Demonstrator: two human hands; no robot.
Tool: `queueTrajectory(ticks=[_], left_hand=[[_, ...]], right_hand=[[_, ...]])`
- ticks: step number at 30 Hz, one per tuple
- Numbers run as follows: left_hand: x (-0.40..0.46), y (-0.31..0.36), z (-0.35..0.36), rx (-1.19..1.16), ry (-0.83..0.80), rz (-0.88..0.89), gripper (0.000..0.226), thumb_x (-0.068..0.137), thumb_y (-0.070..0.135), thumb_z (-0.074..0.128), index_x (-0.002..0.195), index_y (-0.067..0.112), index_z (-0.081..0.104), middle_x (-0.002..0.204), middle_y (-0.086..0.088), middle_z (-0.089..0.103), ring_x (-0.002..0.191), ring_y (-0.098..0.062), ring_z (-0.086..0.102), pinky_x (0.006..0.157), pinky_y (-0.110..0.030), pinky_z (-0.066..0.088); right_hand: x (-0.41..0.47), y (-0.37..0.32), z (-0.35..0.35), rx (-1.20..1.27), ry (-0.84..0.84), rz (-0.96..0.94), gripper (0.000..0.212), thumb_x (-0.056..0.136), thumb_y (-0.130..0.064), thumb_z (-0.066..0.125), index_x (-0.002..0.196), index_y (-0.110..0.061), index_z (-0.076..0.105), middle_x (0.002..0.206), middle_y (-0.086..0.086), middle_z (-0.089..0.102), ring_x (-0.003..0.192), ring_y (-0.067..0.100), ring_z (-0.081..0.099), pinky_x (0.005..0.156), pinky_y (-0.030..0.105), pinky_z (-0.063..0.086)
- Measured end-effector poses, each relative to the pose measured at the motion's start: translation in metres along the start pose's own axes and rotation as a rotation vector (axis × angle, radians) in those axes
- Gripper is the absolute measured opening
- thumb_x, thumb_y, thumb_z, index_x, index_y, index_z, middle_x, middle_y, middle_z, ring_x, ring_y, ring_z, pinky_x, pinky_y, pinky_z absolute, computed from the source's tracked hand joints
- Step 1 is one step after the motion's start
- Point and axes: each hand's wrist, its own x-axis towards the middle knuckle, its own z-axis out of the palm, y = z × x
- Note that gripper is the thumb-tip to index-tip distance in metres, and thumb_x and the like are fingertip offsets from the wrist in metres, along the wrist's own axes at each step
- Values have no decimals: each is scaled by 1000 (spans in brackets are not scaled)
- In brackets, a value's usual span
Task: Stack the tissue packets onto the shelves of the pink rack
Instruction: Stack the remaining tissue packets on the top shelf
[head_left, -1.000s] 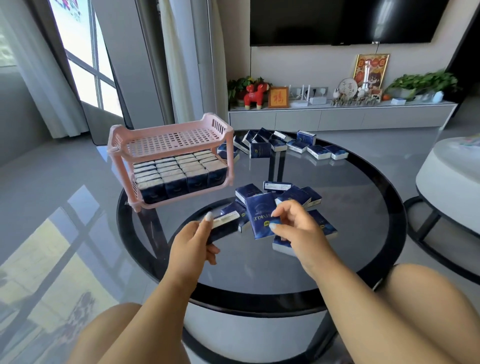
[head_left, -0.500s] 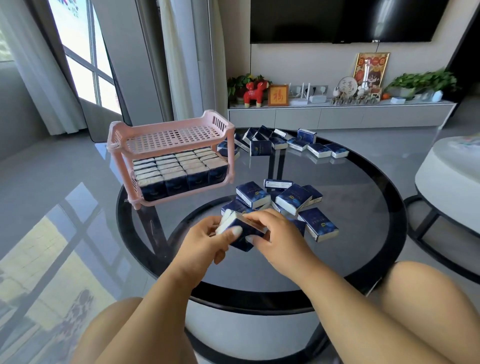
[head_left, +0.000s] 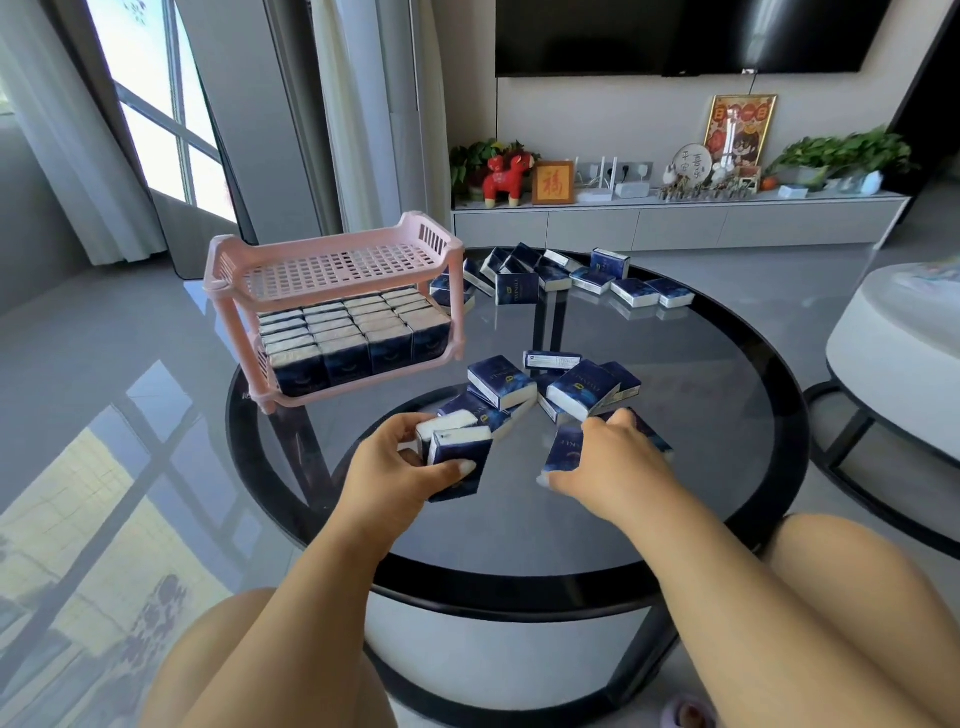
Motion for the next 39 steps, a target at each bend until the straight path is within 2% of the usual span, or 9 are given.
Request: queueTrajectory(ticks=[7, 11, 14, 17, 20, 24, 30, 33, 39], left_hand=[[1, -4, -1, 44, -51, -25, 50, 75, 9, 82, 117, 19, 58, 104, -5, 68, 54, -9, 58, 49, -22, 44], [1, -4, -2, 33, -69, -15, 47, 78, 7, 79, 119, 15, 56, 109, -3, 66, 52, -8, 58, 56, -25, 50], [2, -3, -3, -5, -76, -29, 44, 80, 6, 77, 118, 14, 57, 109, -4, 66, 55, -10, 61, 57, -24, 51], [2, -2, -3, -42, -73, -28, 41, 80, 6, 76, 115, 16, 58, 109, -5, 66, 59, -10, 62, 58, -25, 53], [2, -2, -4, -59, -76, -36, 39, 82, 9, 74, 117, 16, 58, 109, -5, 66, 63, -12, 63, 59, -27, 53], [1, -1, -4, -91, -114, -41, 37, 82, 25, 72, 116, 19, 60, 109, -6, 66, 69, -17, 62, 63, -30, 53], [-2, 2, -3, -63, -178, -14, 49, 73, 50, 64, 115, 25, 58, 108, -7, 65, 67, -13, 59, 59, -28, 49], [0, 0, -3, -63, -189, -7, 53, 75, 58, 73, 115, 27, 58, 110, -6, 65, 67, -12, 60, 55, -25, 47], [0, 0, 0, 13, -199, 47, 71, 61, 22, 89, 121, 27, 54, 117, 2, 63, 66, -7, 61, 61, -20, 53]], right_hand=[[6, -2, 1, 197, -79, -52, 59, 80, -54, 64, 125, -21, 46, 126, 5, 43, 104, 23, 51, 78, 30, 40], [6, -6, 5, 298, -136, -40, 80, 70, -47, 78, 132, -14, 40, 131, 7, 42, 113, 24, 49, 82, 30, 40], [7, -5, 4, 324, -151, -71, 57, 63, -44, 83, 107, -15, 59, 112, 3, 48, 93, 18, 54, 75, 29, 45], [8, -1, 4, 440, -122, -156, 41, 63, -35, 85, 92, -23, 59, 97, -4, 55, 79, 12, 56, 63, 26, 44], [7, 0, 0, 580, -104, -265, 29, 69, -25, 82, 86, -27, 59, 86, -9, 64, 74, 10, 59, 64, 27, 46], [2, -7, 1, 615, -114, -400, 28, 72, -16, 80, 86, -33, 62, 83, -17, 64, 70, -2, 58, 64, 15, 42], [1, -14, 10, 607, -33, -445, 41, 74, -18, 78, 95, -39, 50, 94, -14, 57, 75, -1, 53, 69, 14, 40], [1, -15, 12, 609, -22, -440, 45, 74, -20, 79, 100, -35, 45, 93, -15, 53, 74, 0, 52, 69, 15, 42], [-1, -20, 16, 698, -5, -444, 47, 73, -13, 77, 103, -31, 46, 97, -6, 53, 77, 13, 58, 69, 21, 50]])
